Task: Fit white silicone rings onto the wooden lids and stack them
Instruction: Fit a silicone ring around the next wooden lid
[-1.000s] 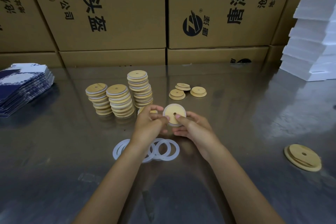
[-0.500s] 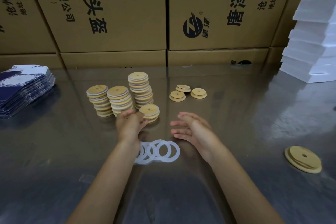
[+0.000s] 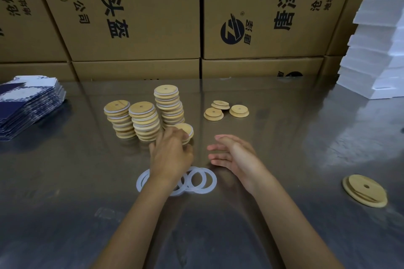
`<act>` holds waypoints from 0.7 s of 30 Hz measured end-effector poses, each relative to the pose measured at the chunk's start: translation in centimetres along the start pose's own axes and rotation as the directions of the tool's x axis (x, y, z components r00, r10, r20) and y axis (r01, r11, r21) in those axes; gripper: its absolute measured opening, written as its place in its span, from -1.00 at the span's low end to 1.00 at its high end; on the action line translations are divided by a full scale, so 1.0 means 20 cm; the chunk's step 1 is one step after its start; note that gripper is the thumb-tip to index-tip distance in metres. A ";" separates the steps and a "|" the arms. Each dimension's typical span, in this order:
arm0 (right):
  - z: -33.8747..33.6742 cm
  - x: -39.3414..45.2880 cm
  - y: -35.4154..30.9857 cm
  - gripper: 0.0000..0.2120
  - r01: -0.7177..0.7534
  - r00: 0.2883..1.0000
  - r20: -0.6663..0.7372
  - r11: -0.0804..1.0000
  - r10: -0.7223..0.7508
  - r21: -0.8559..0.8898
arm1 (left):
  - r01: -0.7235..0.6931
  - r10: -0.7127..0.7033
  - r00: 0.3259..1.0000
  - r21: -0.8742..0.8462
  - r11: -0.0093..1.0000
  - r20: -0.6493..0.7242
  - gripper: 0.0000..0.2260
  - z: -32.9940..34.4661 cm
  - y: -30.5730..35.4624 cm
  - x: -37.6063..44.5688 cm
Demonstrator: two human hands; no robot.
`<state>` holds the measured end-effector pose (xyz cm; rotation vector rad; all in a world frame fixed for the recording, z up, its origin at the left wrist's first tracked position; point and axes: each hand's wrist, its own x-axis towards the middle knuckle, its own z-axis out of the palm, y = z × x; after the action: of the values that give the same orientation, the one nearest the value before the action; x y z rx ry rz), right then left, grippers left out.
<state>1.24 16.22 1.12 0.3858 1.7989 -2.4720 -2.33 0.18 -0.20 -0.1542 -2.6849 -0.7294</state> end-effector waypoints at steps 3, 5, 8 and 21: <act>-0.01 0.02 0.01 -0.88 0.023 0.998 -0.055 0.999 -0.024 -0.033 | 0.024 -0.023 1.000 0.036 0.999 -0.022 -0.76 -0.01 0.00 -0.01; -0.03 0.04 0.02 -0.89 0.077 0.977 -0.173 0.966 -0.122 -0.248 | 0.015 -0.013 0.999 0.059 0.998 -0.042 -0.75 -0.02 0.01 -0.01; -0.11 0.11 0.05 -0.75 0.049 0.892 -0.245 0.622 -0.379 -0.782 | -0.117 0.123 0.986 0.055 0.992 -0.110 -0.77 -0.01 0.03 -0.02; -0.24 0.52 -0.14 -0.76 -0.033 0.866 -0.441 0.852 -0.236 -0.522 | -0.346 0.369 0.924 -0.186 0.919 0.103 -0.83 0.13 0.06 -0.01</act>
<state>-8.63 22.69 -0.09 0.9582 2.6422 -1.9184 -2.75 2.57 -1.67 -0.7438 -2.6069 -0.8445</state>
